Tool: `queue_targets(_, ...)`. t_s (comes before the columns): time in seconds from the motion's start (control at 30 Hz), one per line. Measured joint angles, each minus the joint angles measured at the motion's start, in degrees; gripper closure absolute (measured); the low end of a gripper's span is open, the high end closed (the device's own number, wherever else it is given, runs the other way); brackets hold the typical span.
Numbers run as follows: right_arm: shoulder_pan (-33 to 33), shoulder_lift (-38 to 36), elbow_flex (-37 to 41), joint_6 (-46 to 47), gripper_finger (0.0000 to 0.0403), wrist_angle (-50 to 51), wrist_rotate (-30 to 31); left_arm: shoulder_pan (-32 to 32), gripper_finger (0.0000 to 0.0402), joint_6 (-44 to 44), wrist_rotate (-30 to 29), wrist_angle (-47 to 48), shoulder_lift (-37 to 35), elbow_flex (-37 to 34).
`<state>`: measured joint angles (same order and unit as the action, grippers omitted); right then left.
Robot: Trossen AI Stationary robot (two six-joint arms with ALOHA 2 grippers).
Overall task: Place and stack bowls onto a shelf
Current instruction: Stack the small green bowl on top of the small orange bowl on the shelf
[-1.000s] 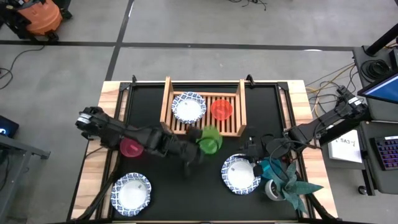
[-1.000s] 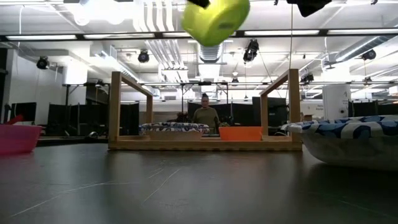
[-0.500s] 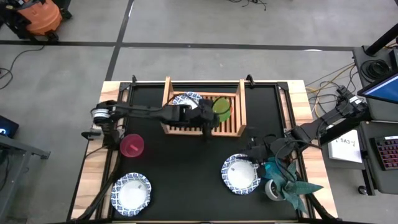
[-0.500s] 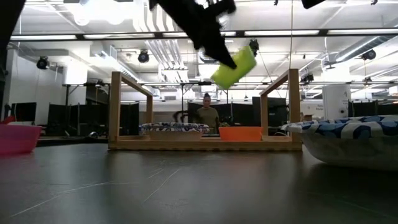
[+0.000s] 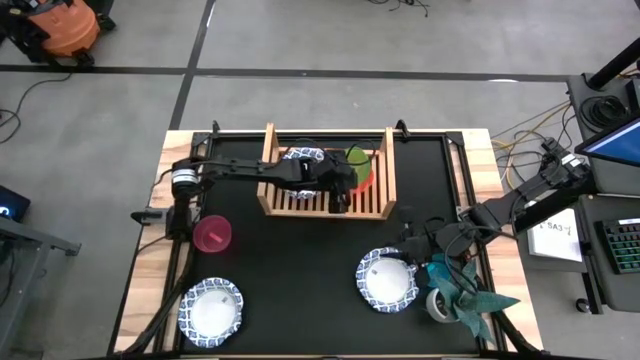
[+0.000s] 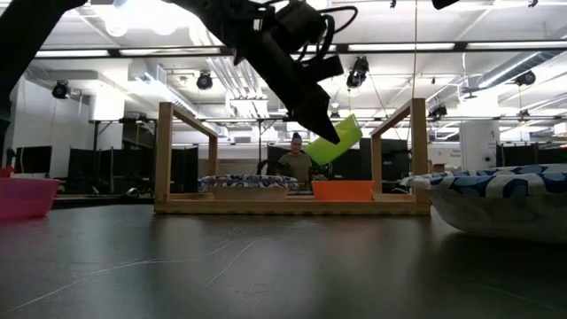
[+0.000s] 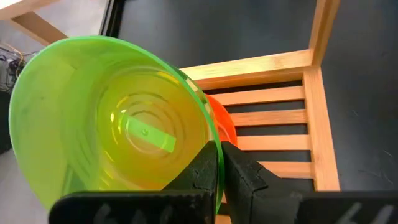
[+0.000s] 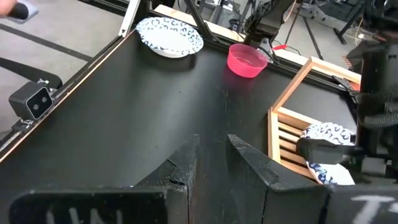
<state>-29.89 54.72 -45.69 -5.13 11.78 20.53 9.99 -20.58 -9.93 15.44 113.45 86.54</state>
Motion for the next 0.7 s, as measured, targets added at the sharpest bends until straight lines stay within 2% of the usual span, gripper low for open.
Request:
queue_targets(0.37,0.0,0.1,0.0,0.5,0.0335,0.0,0.0,1.0,0.0396,-0.1,0.0,-0.9,1.3,0.0)
queue_targets(0.7,0.0,0.1,0.0,0.6,0.0335,0.0,0.0,1.3,0.0311,0.0,-0.1,-1.0,1.6,0.0)
